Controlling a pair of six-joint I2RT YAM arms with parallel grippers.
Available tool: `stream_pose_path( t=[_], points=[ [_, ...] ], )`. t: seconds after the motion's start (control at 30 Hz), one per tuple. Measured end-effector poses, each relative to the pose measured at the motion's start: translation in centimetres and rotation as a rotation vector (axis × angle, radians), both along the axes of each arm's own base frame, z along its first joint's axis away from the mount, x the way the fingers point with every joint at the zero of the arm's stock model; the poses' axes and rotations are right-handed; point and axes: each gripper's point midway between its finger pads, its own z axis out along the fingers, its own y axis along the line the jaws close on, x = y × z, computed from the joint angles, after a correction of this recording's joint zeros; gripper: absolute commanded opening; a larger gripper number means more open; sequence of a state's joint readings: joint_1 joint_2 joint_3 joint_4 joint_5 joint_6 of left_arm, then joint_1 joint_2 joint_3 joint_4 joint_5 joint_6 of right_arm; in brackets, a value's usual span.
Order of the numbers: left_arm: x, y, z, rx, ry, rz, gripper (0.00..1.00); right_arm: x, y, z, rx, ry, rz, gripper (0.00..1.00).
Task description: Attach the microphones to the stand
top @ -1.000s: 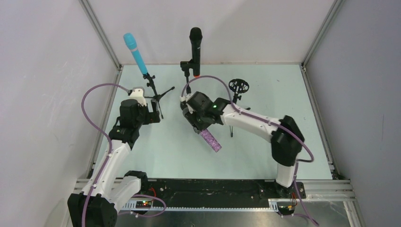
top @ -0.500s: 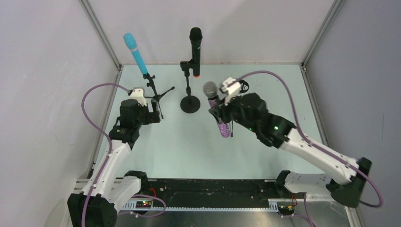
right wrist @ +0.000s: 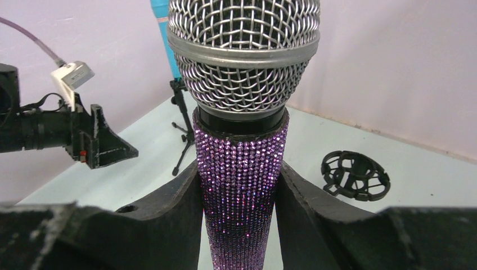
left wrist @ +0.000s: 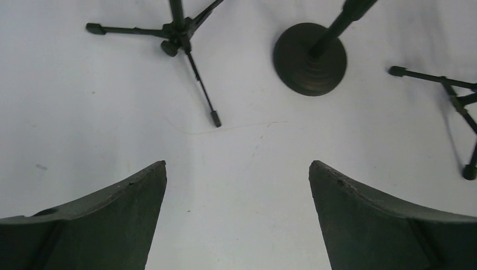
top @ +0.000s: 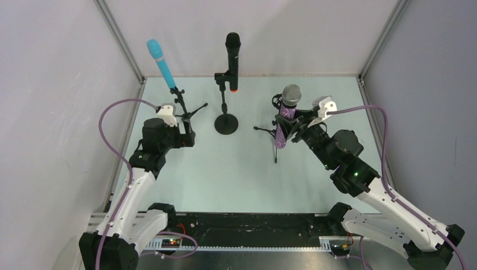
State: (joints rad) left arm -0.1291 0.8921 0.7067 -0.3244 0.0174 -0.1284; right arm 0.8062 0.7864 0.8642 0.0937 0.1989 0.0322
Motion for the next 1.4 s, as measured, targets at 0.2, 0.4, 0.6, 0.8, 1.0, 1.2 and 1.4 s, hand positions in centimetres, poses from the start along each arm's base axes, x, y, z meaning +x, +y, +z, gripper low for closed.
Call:
stream_pose_path(
  t=[0.2, 0.4, 0.6, 0.8, 1.0, 1.2, 1.4],
  points=[
    [-0.1, -2.5, 1.4, -0.070, -0.036, -0.074, 1.00, 0.9, -2.0, -0.3, 0.025, 0.010, -0.071, 0.00],
    [-0.8, -5.9, 2.0, -0.098, -0.052, -0.155, 1.00, 1.9, -4.9, -1.5, 0.062, 0.049, -0.175, 0.00],
    [-1.1, -10.5, 4.2, -0.108, -0.088, -0.246, 1.00, 2.5, -8.4, -1.8, 0.122, 0.067, -0.282, 0.00],
    [-0.3, -16.5, 6.6, -0.123, -0.113, -0.343, 1.00, 2.9, -11.6, -3.1, 0.158, 0.101, -0.385, 0.00],
    [0.1, -22.7, 7.0, -0.095, -0.108, -0.441, 1.00, 2.7, -13.2, -4.3, 0.160, 0.131, -0.437, 0.00],
    [0.5, -28.6, 8.3, -0.077, -0.143, -0.523, 0.98, 2.3, -13.5, -4.2, 0.156, 0.129, -0.440, 0.00],
    [1.8, -33.5, 8.6, -0.069, -0.160, -0.562, 0.96, 2.3, -13.9, -4.6, 0.142, 0.138, -0.455, 0.00]
  ],
)
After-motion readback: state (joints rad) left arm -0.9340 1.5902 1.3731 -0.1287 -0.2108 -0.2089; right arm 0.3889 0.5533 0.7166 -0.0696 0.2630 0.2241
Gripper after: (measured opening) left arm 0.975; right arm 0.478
